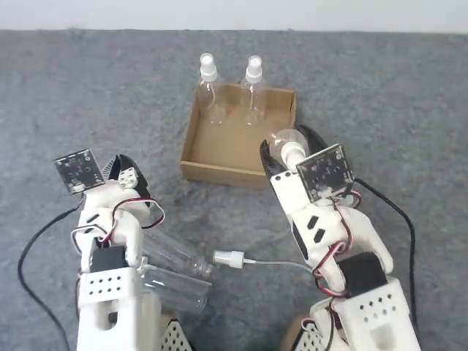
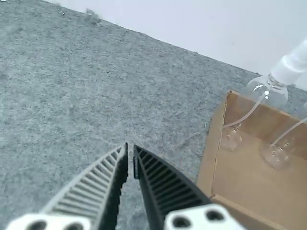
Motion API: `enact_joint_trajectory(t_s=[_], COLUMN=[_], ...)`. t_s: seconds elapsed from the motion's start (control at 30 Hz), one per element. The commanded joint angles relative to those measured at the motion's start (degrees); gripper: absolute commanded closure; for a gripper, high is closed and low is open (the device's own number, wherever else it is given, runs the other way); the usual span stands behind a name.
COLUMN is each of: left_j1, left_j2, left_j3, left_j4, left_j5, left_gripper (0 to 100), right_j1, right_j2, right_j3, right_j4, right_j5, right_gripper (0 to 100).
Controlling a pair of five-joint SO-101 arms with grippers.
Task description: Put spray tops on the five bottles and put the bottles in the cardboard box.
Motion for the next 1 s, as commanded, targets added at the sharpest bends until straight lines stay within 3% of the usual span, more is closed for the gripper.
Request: enact_joint_trajectory(t_s=[0.0, 0.2, 0.97], left_j1=[-0.3, -0.3, -0.3], left_j2=[-1.3, -1.3, -1.3], left_j3=[-0.4, -0.4, -0.4], left_j4=[-1.7, -1.8, -1.8], left_j5=[-0.4, -0.4, -0.4], left_gripper=[98, 98, 98], right_j1=[0.8, 0.8, 3.0], right_j2=[3.5, 6.7, 30.9], right_j3=[-4.4, -5.0, -24.3], right_j4=[-4.3, -8.4, -8.8], right_j5=[0.5, 0.4, 0.3], right_gripper=[98.2, 98.2, 98.2])
